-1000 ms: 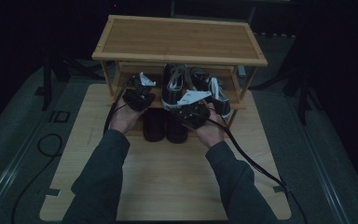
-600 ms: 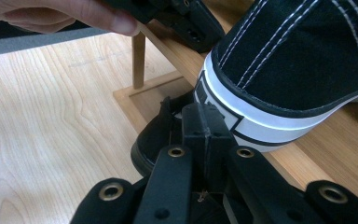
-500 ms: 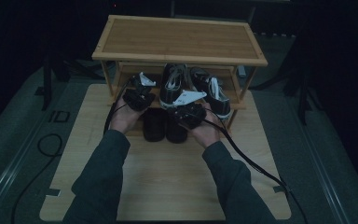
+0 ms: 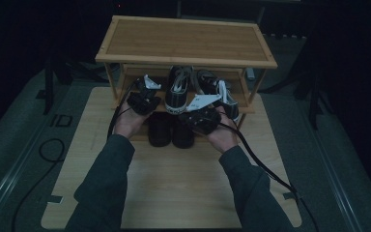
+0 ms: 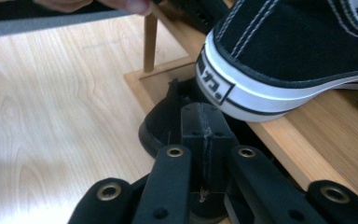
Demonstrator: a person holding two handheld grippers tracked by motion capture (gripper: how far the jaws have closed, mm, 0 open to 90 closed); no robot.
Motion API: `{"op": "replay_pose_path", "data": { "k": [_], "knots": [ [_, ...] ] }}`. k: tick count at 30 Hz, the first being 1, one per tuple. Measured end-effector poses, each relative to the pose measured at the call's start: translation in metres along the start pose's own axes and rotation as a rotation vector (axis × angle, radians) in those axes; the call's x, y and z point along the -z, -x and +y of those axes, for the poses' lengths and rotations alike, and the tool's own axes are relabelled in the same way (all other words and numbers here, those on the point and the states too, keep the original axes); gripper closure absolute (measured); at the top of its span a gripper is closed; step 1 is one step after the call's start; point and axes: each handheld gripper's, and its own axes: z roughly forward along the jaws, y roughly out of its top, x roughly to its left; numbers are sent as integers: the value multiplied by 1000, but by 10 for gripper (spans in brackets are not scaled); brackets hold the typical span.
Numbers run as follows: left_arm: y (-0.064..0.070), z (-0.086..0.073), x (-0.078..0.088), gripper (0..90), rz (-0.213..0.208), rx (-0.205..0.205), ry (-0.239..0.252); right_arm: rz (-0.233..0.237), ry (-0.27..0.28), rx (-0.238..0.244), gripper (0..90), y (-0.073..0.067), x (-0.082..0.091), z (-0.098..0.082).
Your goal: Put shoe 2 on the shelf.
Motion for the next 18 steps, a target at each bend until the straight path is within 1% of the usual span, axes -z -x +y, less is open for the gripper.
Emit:
{"op": "replay_pose_path", "data": {
  "k": [3,9,12,15,18],
  "knots": [
    [0,0,0,900,-1,0,1,10,-25,23,884,-1,4,-1],
    [-1,0,0,900,-2,2,2,18,-56,30,881,2,13,-8],
    [-1,0,0,900,-2,2,2,17,-64,24,879,6,17,-11],
    [0,0,0,900,-2,3,2,33,-57,14,877,8,25,-14],
    [0,-1,0,900,-2,3,2,35,-61,5,874,12,30,-19]
  ]
}}
